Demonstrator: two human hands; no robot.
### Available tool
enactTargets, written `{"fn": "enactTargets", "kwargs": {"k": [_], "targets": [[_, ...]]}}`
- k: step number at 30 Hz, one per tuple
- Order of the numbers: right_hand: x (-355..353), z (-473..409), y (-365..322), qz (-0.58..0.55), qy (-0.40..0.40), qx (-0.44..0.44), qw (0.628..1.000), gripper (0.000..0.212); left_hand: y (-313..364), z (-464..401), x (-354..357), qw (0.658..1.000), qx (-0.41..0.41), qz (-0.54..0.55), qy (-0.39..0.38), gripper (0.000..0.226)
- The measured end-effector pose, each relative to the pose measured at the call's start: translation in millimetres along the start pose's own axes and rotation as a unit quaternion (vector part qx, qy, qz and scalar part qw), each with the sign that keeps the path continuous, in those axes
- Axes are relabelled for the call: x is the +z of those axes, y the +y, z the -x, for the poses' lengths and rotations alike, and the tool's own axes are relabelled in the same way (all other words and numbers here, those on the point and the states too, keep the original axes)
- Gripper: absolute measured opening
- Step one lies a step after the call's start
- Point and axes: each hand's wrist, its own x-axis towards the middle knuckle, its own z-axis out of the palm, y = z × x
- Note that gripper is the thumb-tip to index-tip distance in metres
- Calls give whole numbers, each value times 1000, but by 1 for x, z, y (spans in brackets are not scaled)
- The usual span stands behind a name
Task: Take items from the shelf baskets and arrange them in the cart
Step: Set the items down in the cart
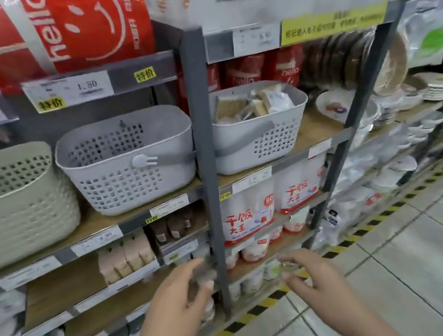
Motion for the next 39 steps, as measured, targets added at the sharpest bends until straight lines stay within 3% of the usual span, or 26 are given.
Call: {"fn": "enactTargets", "kwargs": {"k": [4,13,18,22,26,31,35,39], "targets": [[-24,-46,0,-23,1,-35,999,21,16,-46,-3,1000,13,5,21,41],[-128,-140,20,-17,94,-64,993,22,111,-171,7,986,162,27,15,28],[-169,-182,17,-18,106,-113,988,23,159,-229,-6,971,219,31,92,26],[-197,-223,6,-10,120,-173,978,19,178,-275,-8,970,188,5,153,26],[-218,-277,0,56,121,-204,970,18,193,-311,-1,982,69,-50,167,22],[-233,-327,-2,110,17,-242,964,34,204,-333,11,970,-12,-124,209,25],[-238,-351,-1,158,-38,-285,945,50,199,-342,11,983,-36,-19,179,38],[-234,-362,3,170,-100,-308,931,66,197,-338,10,969,-12,56,240,20]]}}
